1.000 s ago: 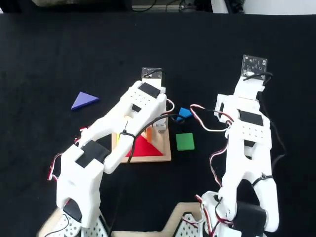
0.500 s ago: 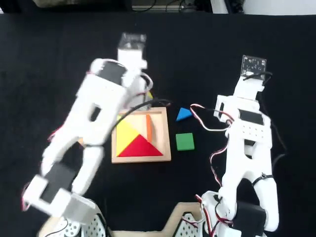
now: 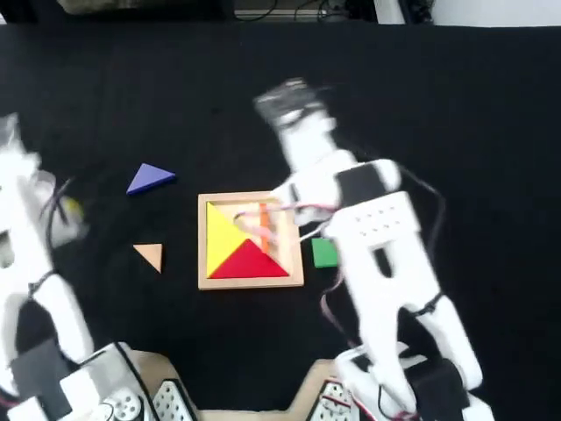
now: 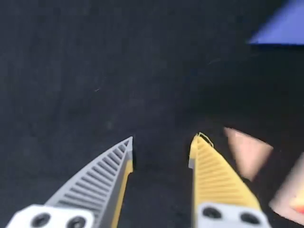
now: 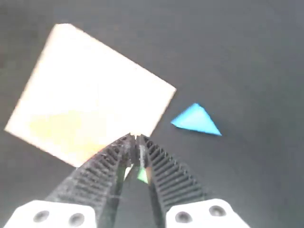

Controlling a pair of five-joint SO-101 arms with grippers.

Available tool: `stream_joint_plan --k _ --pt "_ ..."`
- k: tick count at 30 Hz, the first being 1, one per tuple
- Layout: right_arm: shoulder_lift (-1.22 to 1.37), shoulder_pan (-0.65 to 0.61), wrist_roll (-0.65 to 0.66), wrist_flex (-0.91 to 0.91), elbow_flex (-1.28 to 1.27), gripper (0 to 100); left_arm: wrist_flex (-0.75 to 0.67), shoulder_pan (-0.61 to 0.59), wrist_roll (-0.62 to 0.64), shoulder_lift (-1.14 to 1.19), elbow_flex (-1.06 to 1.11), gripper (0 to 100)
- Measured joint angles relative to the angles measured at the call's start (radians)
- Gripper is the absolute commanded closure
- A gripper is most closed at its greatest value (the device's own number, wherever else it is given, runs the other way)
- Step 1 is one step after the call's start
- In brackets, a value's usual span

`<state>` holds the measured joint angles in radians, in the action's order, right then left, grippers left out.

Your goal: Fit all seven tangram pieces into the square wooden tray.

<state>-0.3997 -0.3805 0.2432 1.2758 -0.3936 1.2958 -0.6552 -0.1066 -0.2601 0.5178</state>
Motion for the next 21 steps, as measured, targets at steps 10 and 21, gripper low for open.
stream_joint_plan --k 10,21 --pt "0.175 -0.14 0.008 -0.026 0.012 98.8 -0.307 -0.048 -0.003 -0.339 0.572 81" --pt "0.523 -0.21 0.06 -0.04 0.235 98.8 -0.391 0.006 0.0 -0.522 0.721 81"
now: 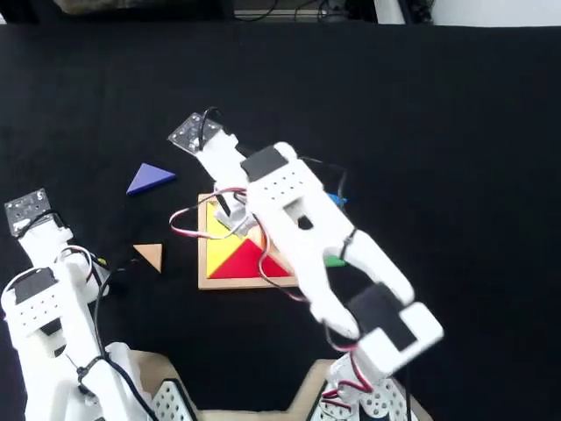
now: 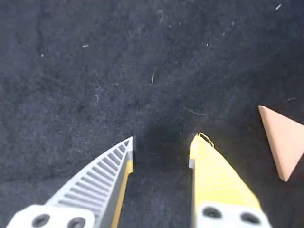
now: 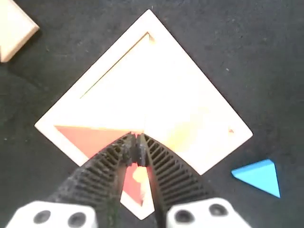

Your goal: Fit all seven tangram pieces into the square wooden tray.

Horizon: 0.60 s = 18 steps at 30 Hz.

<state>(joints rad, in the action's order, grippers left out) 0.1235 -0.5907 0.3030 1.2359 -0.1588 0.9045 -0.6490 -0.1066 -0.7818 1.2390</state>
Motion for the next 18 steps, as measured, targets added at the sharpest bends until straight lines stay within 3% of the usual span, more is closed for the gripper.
stream_joint_plan --k 9,18 --pt "0.13 0.006 0.002 0.092 0.101 98.8 -0.008 0.005 0.0 0.0 0.0 81" --pt "0.132 0.12 0.002 0.121 0.101 98.8 -0.028 0.006 0.0 0.0 0.0 81"
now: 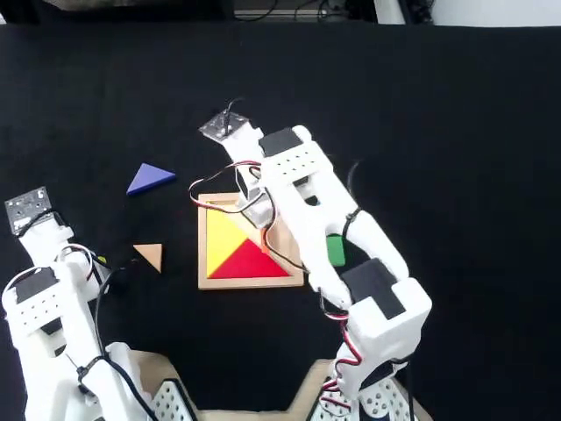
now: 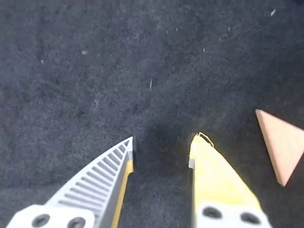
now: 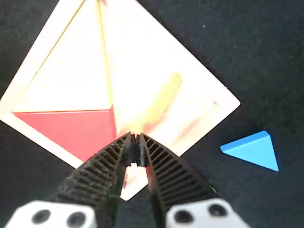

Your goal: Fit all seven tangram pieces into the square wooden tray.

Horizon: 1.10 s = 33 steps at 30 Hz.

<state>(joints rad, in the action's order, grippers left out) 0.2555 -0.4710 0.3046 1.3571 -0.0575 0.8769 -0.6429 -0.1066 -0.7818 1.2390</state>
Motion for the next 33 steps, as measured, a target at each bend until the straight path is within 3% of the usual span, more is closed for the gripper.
stream_joint_plan --k 9,33 --pt "-0.017 -0.049 0.0 0.002 0.014 98.8 -0.014 0.005 0.008 0.0 0.0 81" --pt "0.066 -0.008 0.0 -0.014 0.023 98.8 -0.014 0.005 0.008 0.0 0.0 81"
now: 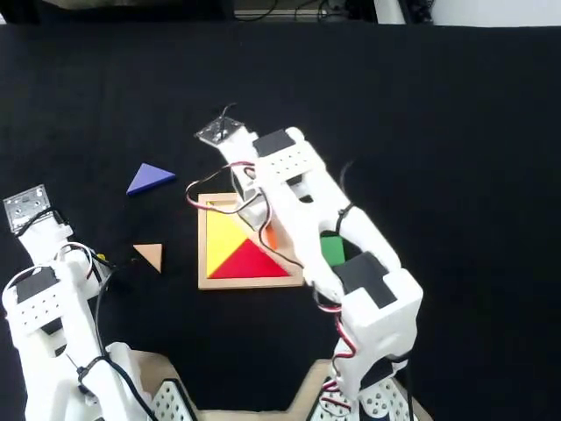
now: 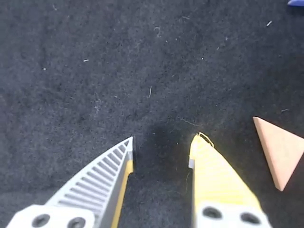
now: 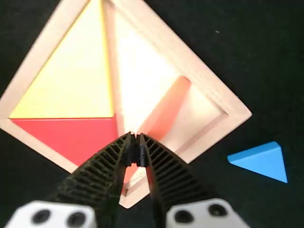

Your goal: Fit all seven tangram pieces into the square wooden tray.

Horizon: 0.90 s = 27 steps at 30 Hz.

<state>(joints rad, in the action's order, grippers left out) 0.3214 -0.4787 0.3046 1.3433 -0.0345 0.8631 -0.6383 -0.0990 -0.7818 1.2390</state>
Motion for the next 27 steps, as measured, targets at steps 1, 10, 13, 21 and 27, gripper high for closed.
stream_joint_plan --k 1,10,13,21,27 --pt "0.0 0.009 0.0 0.0 0.0 98.8 0.0 0.0 0.0 0.0 0.0 81" --pt "0.0 0.06 0.0 0.0 0.0 98.8 0.0 0.0 0.0 0.0 0.0 81" --pt "0.0 0.063 0.0 0.0 0.0 98.8 0.0 0.0 0.0 0.0 0.0 81" --pt "-0.049 0.034 0.0 0.094 0.086 82.6 0.0 0.0 0.0 0.0 0.0 81" --pt "-0.064 0.035 -0.075 0.12 0.092 77.9 0.0 0.0 0.0 0.0 0.0 81"
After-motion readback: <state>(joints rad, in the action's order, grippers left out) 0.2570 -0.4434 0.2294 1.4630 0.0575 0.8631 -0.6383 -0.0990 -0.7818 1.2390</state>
